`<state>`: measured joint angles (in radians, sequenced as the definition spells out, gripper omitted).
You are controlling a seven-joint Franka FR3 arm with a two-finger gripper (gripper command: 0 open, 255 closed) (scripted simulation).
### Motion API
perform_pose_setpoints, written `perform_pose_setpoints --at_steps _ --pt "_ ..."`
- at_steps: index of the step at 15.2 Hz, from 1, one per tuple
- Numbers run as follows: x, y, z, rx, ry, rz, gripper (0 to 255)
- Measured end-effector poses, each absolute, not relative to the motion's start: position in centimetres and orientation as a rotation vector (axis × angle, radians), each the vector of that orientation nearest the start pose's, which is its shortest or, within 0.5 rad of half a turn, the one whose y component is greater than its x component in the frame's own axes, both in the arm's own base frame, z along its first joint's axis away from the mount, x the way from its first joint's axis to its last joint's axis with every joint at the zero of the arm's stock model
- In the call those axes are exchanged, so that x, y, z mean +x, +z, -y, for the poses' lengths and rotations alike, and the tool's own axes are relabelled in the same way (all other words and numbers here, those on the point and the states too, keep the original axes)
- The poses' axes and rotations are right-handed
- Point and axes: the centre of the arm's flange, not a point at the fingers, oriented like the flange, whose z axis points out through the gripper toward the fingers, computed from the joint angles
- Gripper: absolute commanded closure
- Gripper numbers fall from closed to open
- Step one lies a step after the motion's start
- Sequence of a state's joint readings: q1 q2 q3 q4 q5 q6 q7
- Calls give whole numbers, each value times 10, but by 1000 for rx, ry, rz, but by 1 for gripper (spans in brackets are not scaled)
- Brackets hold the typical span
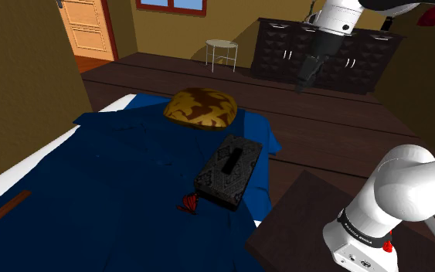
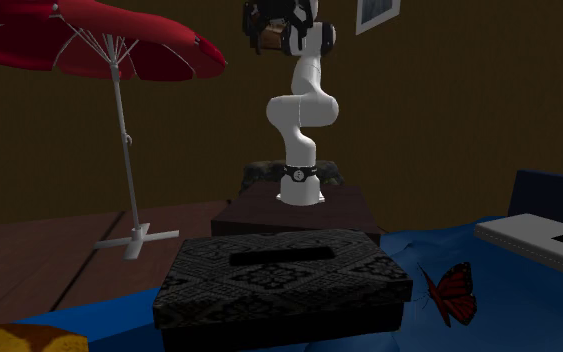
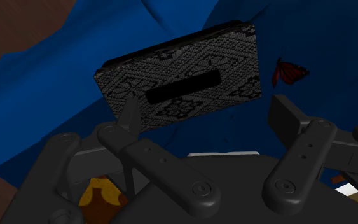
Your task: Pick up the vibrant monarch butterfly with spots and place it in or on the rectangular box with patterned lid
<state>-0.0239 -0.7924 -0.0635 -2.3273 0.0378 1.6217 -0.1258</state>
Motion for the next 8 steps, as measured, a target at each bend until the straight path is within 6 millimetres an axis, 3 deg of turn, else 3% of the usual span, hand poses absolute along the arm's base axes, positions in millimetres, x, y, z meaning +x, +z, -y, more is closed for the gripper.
perform_pose_setpoints --at_steps 3,8 --pt "316 599 19 -3071 -136 91 0" --pt "335 556 -28 -3100 -111 119 0"
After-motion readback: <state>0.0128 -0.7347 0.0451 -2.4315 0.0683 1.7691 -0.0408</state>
